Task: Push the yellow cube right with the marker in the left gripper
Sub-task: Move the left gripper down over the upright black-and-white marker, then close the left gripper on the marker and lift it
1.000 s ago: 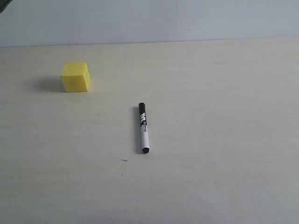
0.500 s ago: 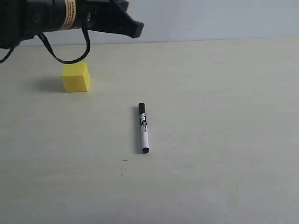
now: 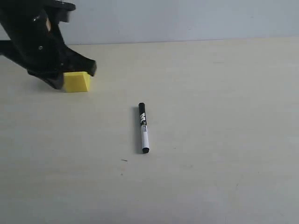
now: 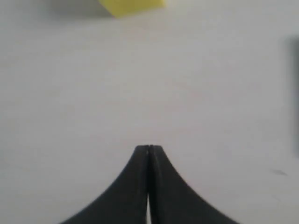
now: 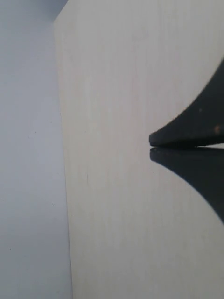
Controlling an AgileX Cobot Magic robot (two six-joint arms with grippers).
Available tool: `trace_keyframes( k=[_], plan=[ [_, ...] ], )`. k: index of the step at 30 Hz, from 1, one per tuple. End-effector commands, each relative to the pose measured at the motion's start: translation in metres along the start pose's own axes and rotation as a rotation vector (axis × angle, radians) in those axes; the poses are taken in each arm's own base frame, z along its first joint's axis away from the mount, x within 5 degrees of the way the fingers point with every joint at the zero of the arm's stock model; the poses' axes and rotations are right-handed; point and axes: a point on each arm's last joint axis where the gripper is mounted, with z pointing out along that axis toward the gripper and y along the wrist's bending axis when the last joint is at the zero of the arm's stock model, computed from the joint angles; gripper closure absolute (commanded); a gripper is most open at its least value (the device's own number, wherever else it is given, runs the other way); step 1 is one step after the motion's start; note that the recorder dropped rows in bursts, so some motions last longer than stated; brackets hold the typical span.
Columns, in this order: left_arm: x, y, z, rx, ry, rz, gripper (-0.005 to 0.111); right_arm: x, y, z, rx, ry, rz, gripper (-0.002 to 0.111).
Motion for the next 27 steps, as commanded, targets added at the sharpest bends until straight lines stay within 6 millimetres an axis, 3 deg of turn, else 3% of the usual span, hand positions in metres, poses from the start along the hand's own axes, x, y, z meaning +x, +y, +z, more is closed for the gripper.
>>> trace_keyframes(
  k=[1, 5, 8, 20, 27],
  plan=[
    [0.016, -0.047, -0.016, 0.224, 0.092, 0.036, 0.107, 0.001, 0.000, 0.000, 0.004, -0.005, -0.004, 0.108],
    [0.027, -0.078, -0.013, 0.197, 0.101, -0.018, 0.107, 0.001, 0.000, 0.000, 0.004, -0.005, -0.004, 0.108],
    [0.024, -0.089, -0.007, 0.153, 0.088, -0.082, 0.107, 0.001, 0.000, 0.000, 0.004, -0.005, -0.004, 0.108],
    [0.006, -0.126, 0.065, 0.132, 0.247, -0.248, 0.107, 0.001, 0.000, 0.000, 0.004, -0.005, -0.004, 0.108],
    [-0.008, -0.142, 0.069, 0.191, 0.220, -0.261, 0.107, 0.001, 0.000, 0.000, 0.004, -0.005, -0.004, 0.108]
  ],
)
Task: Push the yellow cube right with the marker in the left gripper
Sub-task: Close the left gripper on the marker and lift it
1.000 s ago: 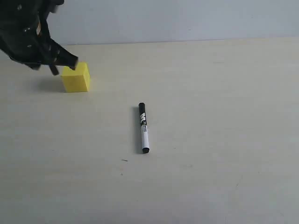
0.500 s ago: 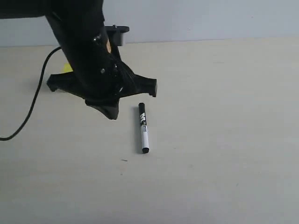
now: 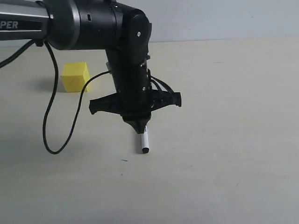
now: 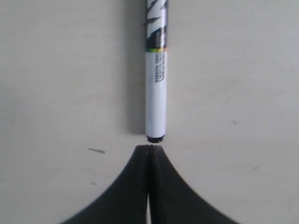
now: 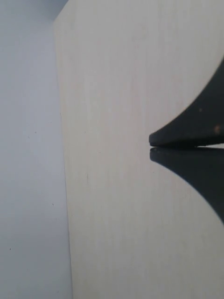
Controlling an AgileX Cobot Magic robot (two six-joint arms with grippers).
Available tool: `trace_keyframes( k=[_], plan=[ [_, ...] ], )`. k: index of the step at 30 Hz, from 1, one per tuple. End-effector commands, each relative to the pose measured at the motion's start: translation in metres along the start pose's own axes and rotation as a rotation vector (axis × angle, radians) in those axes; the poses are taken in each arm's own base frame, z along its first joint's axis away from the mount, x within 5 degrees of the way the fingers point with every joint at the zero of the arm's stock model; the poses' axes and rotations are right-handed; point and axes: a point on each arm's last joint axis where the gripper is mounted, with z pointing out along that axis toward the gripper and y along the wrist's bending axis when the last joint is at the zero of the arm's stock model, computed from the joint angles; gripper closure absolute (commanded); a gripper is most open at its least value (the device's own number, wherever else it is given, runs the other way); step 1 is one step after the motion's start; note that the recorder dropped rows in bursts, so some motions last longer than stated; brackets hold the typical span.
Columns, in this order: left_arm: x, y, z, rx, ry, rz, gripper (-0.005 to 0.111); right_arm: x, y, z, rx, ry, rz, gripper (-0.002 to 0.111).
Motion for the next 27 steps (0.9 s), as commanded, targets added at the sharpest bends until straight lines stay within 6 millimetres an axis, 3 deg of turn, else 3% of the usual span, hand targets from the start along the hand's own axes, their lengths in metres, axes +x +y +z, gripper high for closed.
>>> trace_keyframes(
  k=[1, 4, 9, 12, 27],
  plan=[
    [-0.006, -0.010, 0.000, 0.039, -0.028, -0.002, 0.107, 0.001, 0.000, 0.000, 0.004, -0.005, -0.004, 0.108],
    [-0.009, -0.013, 0.006, 0.041, -0.030, 0.005, 0.101, 0.001, 0.000, 0.000, 0.004, -0.005, -0.004, 0.108],
    [-0.015, -0.018, 0.021, 0.028, -0.024, 0.024, 0.073, 0.001, 0.000, 0.000, 0.004, -0.005, -0.004, 0.108],
    [-0.019, -0.019, 0.024, 0.020, -0.043, 0.033, 0.063, 0.001, 0.000, 0.000, 0.004, -0.005, -0.004, 0.108],
    [-0.027, -0.013, 0.047, -0.076, -0.075, 0.032, 0.061, 0.001, 0.000, 0.000, 0.004, -0.005, -0.004, 0.108]
  ],
)
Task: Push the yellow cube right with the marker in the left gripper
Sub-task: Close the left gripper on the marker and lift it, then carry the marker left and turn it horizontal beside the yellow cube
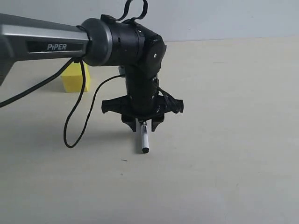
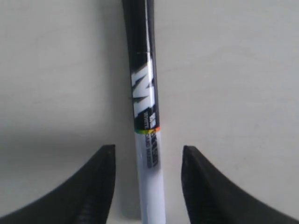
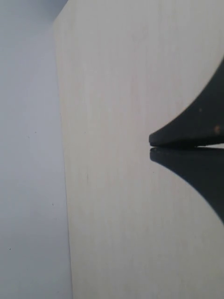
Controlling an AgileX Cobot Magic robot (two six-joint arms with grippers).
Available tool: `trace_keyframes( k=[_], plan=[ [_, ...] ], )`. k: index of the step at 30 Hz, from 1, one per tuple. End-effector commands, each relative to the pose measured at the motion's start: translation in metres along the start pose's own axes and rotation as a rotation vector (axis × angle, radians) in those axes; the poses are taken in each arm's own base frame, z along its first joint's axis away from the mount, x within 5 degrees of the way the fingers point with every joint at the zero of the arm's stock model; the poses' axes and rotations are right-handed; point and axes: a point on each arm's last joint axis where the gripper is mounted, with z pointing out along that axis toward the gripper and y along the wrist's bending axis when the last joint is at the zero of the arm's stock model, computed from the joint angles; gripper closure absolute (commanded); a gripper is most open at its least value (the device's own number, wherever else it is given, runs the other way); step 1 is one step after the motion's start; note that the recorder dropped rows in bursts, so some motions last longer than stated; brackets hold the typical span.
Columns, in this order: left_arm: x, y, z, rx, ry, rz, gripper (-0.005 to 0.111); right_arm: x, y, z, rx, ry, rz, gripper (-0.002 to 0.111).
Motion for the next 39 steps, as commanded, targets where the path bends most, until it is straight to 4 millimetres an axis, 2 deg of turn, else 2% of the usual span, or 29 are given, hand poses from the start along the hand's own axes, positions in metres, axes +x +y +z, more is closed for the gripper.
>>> trace_keyframes(
  k=[1, 7, 16, 22, 23, 26, 28, 29, 32, 34, 39],
  plan=[
    [-0.001, -0.002, 0.000, -0.002, -0.009, -0.005, 0.061, 0.001, 0.000, 0.000, 0.004, -0.005, -0.004, 0.108],
    [0.000, -0.002, 0.001, -0.004, -0.002, -0.007, 0.063, 0.001, 0.000, 0.000, 0.004, -0.005, -0.004, 0.108],
    [0.002, -0.003, 0.018, -0.022, 0.018, 0.008, 0.063, 0.001, 0.000, 0.000, 0.004, -0.005, -0.004, 0.108],
    [0.002, -0.003, 0.018, -0.028, 0.024, 0.017, 0.065, 0.001, 0.000, 0.000, 0.004, -0.005, -0.004, 0.108],
    [0.002, -0.003, 0.018, -0.030, 0.026, 0.026, 0.068, 0.001, 0.000, 0.000, 0.004, -0.005, -0.004, 0.108],
    [0.003, -0.002, 0.018, -0.039, 0.038, 0.037, 0.086, 0.001, 0.000, 0.000, 0.004, -0.005, -0.004, 0.108],
    [0.003, -0.002, 0.017, -0.041, 0.041, 0.071, 0.104, 0.001, 0.000, 0.000, 0.004, -0.005, -0.004, 0.108],
    [0.003, -0.002, 0.015, -0.043, 0.047, 0.098, 0.106, 0.001, 0.000, 0.000, 0.004, -0.005, -0.004, 0.108],
    [0.002, -0.002, 0.003, -0.048, 0.058, 0.199, 0.107, 0.001, 0.000, 0.000, 0.004, -0.005, -0.004, 0.108],
    [0.001, -0.001, -0.013, -0.058, 0.056, 0.281, 0.107, 0.001, 0.000, 0.000, 0.004, -0.005, -0.004, 0.108],
    [-0.005, 0.014, -0.081, -0.110, -0.103, 0.393, 0.107, 0.001, 0.000, 0.000, 0.004, -0.005, -0.004, 0.108]
  ],
)
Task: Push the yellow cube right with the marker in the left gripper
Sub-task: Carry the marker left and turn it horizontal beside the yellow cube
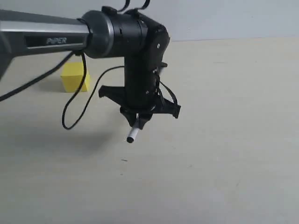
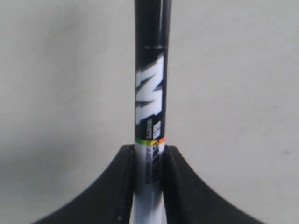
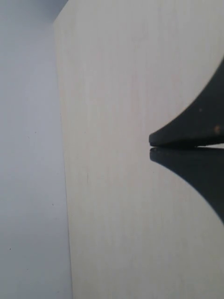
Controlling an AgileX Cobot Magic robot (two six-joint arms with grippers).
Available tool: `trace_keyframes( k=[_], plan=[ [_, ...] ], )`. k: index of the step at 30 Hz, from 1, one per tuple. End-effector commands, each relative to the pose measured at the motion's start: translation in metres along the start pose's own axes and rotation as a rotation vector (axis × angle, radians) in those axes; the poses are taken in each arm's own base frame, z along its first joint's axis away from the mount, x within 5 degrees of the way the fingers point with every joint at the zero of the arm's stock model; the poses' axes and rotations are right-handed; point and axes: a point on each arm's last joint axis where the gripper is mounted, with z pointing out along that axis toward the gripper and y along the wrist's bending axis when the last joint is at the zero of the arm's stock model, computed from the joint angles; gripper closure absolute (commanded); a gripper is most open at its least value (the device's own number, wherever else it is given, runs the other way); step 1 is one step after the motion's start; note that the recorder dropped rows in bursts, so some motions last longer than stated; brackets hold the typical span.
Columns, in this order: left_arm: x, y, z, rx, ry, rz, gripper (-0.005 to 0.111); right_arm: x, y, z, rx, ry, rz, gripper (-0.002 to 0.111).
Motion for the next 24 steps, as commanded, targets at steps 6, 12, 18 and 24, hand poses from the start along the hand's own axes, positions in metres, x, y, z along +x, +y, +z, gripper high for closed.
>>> trace_keyframes(
  k=[6, 12, 18, 24],
  plan=[
    [0.023, 0.053, -0.107, -0.244, -0.291, 0.143, 0.107, 0.001, 0.000, 0.000, 0.004, -0.005, -0.004, 0.108],
    [0.062, 0.137, -0.110, -0.356, -0.226, 0.034, 0.107, 0.001, 0.000, 0.000, 0.004, -0.005, -0.004, 0.108],
    [0.093, 0.246, -0.094, -0.393, -0.148, -0.226, 0.107, 0.001, 0.000, 0.000, 0.004, -0.005, -0.004, 0.108],
    [0.093, 0.321, -0.080, -0.392, -0.259, -0.282, 0.107, 0.001, 0.000, 0.000, 0.004, -0.005, -0.004, 0.108]
  ],
)
